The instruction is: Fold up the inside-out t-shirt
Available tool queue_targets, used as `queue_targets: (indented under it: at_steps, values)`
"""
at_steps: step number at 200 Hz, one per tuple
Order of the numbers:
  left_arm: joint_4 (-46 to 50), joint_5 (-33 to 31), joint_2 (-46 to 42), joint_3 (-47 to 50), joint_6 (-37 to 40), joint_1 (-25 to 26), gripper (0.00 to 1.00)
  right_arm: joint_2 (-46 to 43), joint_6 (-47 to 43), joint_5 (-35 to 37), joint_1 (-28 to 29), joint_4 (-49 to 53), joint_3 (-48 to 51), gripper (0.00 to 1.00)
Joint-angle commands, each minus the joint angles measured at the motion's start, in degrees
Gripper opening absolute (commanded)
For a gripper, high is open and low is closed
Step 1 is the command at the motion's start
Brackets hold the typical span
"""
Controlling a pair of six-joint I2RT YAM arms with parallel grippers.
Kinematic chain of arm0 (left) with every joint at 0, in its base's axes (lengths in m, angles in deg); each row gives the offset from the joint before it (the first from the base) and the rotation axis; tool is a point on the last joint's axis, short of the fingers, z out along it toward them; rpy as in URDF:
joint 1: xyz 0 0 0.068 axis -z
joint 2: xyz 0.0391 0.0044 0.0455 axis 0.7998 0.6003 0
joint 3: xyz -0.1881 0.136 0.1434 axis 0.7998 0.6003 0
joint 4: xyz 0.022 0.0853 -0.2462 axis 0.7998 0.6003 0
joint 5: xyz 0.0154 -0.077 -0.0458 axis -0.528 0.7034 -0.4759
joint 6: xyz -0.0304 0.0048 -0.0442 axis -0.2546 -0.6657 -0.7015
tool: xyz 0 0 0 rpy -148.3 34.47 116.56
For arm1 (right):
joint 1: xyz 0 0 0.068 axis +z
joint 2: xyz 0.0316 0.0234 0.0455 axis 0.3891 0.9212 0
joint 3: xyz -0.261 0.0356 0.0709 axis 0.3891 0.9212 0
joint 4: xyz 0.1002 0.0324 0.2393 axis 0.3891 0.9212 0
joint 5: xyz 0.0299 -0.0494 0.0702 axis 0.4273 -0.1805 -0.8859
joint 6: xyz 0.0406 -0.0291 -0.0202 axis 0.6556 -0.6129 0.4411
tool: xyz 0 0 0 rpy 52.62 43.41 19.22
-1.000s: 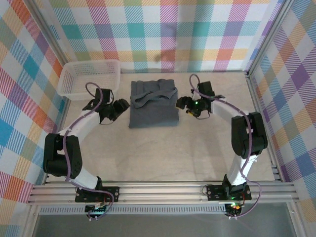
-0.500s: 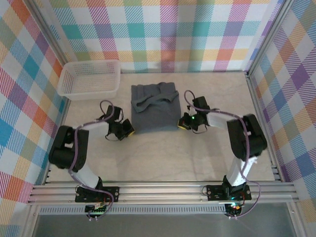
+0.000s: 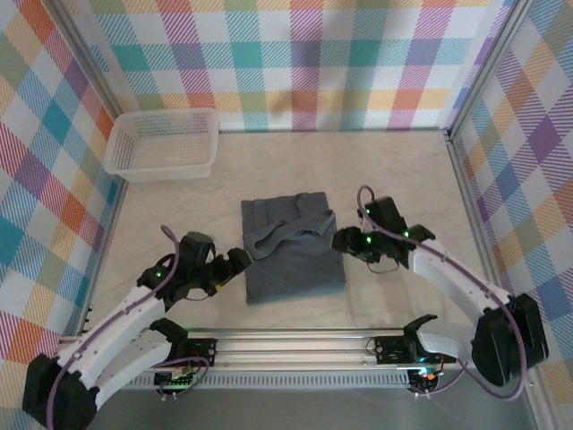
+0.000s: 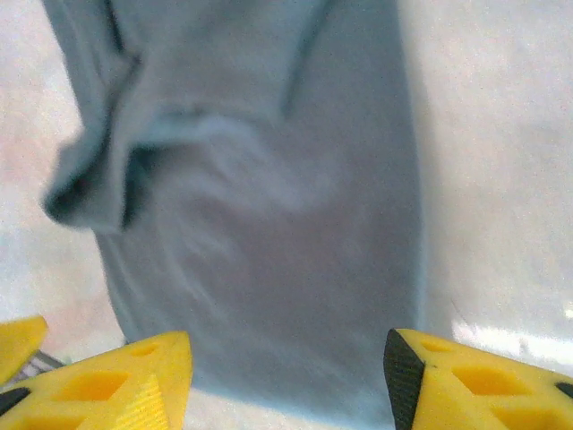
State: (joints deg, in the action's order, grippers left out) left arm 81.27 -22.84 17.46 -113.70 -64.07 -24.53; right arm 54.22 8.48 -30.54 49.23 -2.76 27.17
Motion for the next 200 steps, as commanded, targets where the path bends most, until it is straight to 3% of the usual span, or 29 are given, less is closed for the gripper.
queue_targets:
  at_steps: [1,35,53,66,98,126,142,183,195,200]
  values:
    - [-5.04,0.94,11.62,-4.13,-0.96,-0.43,0.91,9.78,3.27,2.29,-0.02,-1.87,-6.48,0.59]
    - [-7.42,-0.95,24.37,-12.79,-0.52,-0.23,0.91,23.60,5.50,3.27,0.00,-2.77,-15.80,0.59]
    - [-6.35,-4.65,28.23,-15.53,0.71,-0.41,0.81,28.51,5.26,2.57,0.04,-3.76,-19.33,0.60]
    - [-6.72,-3.84,31.53,-17.38,1.60,-0.82,0.72,31.13,6.13,2.30,0.04,-4.58,-20.64,0.59]
    - [-7.95,-1.99,37.19,-19.91,3.10,-0.99,0.49,32.79,7.20,0.85,0.20,-5.51,-22.53,0.35]
    - [-8.01,-1.67,38.77,-20.97,3.19,-1.33,0.12,32.64,6.66,-0.51,0.22,-5.48,-23.40,0.00]
    - [-6.50,-2.26,38.67,-22.99,3.66,-2.50,0.00,33.03,6.72,-1.78,0.11,-5.22,-24.78,0.00]
    - [-5.76,-0.08,43.55,-31.66,4.93,-9.08,0.00,38.96,8.85,-3.35,-2.95,-5.40,-34.05,0.00]
    - [-7.06,0.98,47.24,-33.87,4.89,-10.71,0.11,42.62,9.20,-2.90,-4.10,-4.93,-37.33,0.00]
    - [-7.95,1.36,48.89,-34.49,4.69,-11.28,0.17,44.30,9.21,-3.30,-4.61,-4.88,-38.68,0.08]
